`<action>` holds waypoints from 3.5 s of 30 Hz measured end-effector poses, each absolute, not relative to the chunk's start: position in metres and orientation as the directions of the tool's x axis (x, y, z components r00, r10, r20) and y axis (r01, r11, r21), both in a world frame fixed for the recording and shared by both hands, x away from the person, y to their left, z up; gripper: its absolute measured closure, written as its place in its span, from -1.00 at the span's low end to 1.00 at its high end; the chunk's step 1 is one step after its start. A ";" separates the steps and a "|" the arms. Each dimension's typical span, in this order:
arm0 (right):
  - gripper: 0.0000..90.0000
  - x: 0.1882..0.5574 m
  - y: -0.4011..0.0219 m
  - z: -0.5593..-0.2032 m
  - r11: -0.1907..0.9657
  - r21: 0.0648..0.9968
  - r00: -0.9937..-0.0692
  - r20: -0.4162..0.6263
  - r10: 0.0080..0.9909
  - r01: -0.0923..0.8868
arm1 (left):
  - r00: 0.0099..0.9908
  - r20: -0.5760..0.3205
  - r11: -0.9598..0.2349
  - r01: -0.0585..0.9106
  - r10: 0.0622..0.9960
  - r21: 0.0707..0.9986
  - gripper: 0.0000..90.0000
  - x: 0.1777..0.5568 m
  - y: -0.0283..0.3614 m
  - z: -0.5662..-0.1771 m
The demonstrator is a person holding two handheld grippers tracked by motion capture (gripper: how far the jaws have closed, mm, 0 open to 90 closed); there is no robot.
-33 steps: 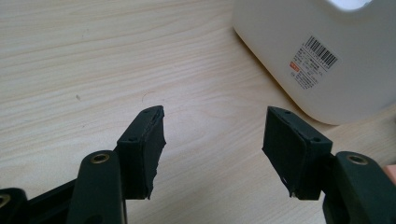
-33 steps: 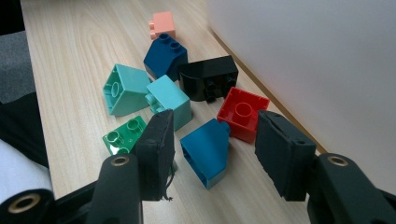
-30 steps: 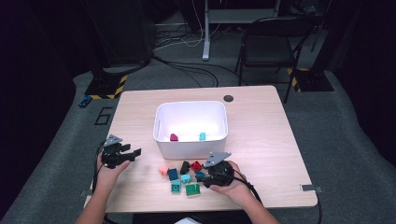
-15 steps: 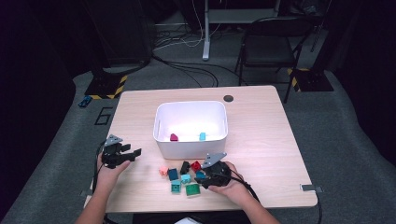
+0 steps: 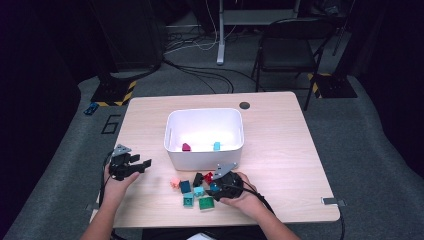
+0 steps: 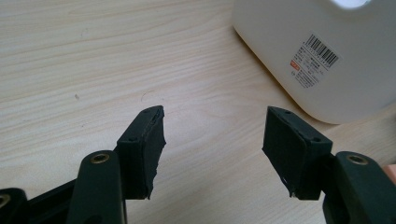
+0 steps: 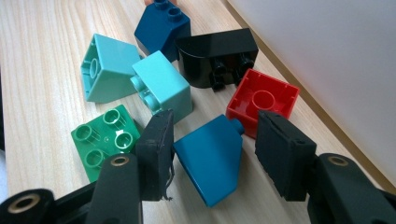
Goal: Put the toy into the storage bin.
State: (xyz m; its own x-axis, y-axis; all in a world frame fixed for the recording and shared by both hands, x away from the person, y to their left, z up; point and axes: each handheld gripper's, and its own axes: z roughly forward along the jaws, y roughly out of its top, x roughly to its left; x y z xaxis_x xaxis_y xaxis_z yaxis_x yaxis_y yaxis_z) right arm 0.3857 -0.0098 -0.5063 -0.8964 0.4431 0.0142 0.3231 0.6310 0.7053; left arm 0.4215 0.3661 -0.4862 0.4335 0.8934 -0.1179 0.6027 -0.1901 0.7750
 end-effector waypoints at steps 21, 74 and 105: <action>0.25 0.386 -0.016 -0.505 0.647 0.682 -0.891 0.015 0.454 0.341 | 0.432 -0.118 -0.187 0.599 0.894 0.778 -0.15 0.422 0.366 -0.487; 0.25 0.389 -0.043 -0.368 0.602 0.715 -0.893 0.069 0.446 0.356 | 0.427 -0.131 -0.179 0.611 0.895 0.771 -0.15 0.422 0.367 -0.488; 0.25 0.439 -0.022 -0.310 0.606 0.722 -0.882 0.013 0.471 0.334 | 0.424 -0.142 -0.171 0.617 0.895 0.768 -0.15 0.423 0.368 -0.489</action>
State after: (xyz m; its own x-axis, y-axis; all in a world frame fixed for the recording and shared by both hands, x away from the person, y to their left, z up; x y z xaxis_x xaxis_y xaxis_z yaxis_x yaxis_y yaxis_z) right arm 0.4392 -0.0224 -0.3102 -0.8820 0.4710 0.0133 0.3344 0.6058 0.7219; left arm 0.4231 0.3684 -0.4891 0.4239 0.8946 -0.1415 0.6169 -0.1708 0.7683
